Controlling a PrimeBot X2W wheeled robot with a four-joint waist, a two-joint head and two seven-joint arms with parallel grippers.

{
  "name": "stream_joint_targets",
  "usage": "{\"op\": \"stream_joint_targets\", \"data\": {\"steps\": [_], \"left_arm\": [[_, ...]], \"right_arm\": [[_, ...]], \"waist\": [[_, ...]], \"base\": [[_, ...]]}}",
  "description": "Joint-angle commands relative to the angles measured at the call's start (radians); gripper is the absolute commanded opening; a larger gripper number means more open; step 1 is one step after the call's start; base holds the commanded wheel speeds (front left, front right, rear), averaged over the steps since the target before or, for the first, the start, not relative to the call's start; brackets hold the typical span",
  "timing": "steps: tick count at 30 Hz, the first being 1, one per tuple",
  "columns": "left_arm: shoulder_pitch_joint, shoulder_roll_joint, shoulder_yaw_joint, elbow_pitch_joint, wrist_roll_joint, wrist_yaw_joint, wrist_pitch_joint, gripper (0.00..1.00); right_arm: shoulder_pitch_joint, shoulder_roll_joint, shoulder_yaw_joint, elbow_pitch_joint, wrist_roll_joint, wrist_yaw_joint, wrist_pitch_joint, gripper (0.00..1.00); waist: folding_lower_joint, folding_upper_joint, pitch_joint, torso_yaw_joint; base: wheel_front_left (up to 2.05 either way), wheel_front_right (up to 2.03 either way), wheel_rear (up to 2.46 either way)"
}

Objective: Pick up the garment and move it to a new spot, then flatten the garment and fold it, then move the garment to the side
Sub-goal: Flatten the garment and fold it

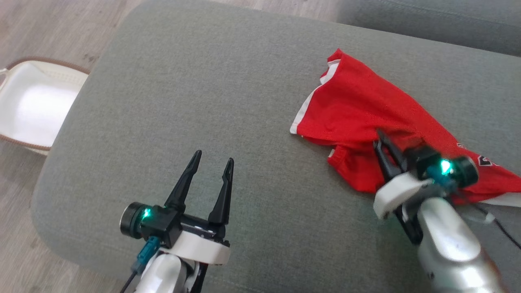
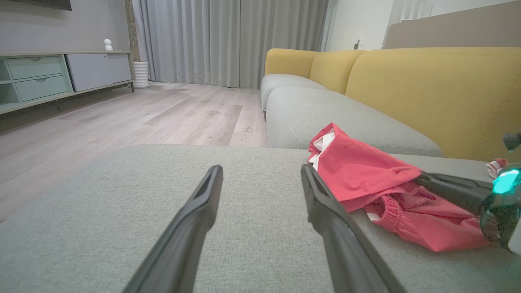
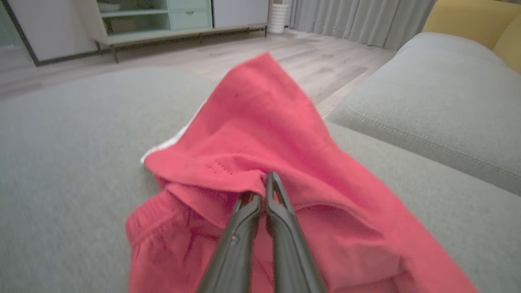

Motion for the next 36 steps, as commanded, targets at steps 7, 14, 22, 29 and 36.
{"op": "stream_joint_targets", "data": {"steps": [7,14,22,29,36], "left_arm": [[-0.042,0.000,0.021,-0.026,-0.009,0.003,-0.009,1.00],[-0.060,0.000,-0.014,-0.021,-0.022,0.005,-0.009,1.00],[-0.078,0.000,-0.052,-0.019,-0.050,0.015,-0.009,1.00],[-0.086,0.000,-0.078,-0.025,-0.069,0.024,-0.009,1.00],[-0.094,0.000,-0.099,-0.027,-0.077,0.032,-0.009,1.00]], "right_arm": [[-0.176,0.006,0.024,-0.096,0.177,-0.001,0.026,0.00],[-0.401,-0.054,-0.101,-0.035,0.316,-0.001,0.171,0.00],[-0.592,-0.144,-0.356,0.240,0.215,-0.001,0.201,0.00],[-0.688,-0.210,-0.494,0.399,0.057,-0.001,0.165,0.00],[-0.711,-0.264,-0.658,0.469,-0.104,-0.001,0.141,0.47]], "waist": [[-0.0001,0.0000,-0.004,-0.024],[-0.0001,0.0000,0.033,-0.003],[-0.0001,0.0000,0.072,0.072],[-0.0001,0.0000,0.096,0.111],[-0.0001,0.0000,0.109,0.118]], "base": [[0.00,0.00,0.00],[0.00,0.00,0.00],[0.00,0.00,0.00],[0.00,0.00,0.00],[0.00,0.00,0.00]]}}
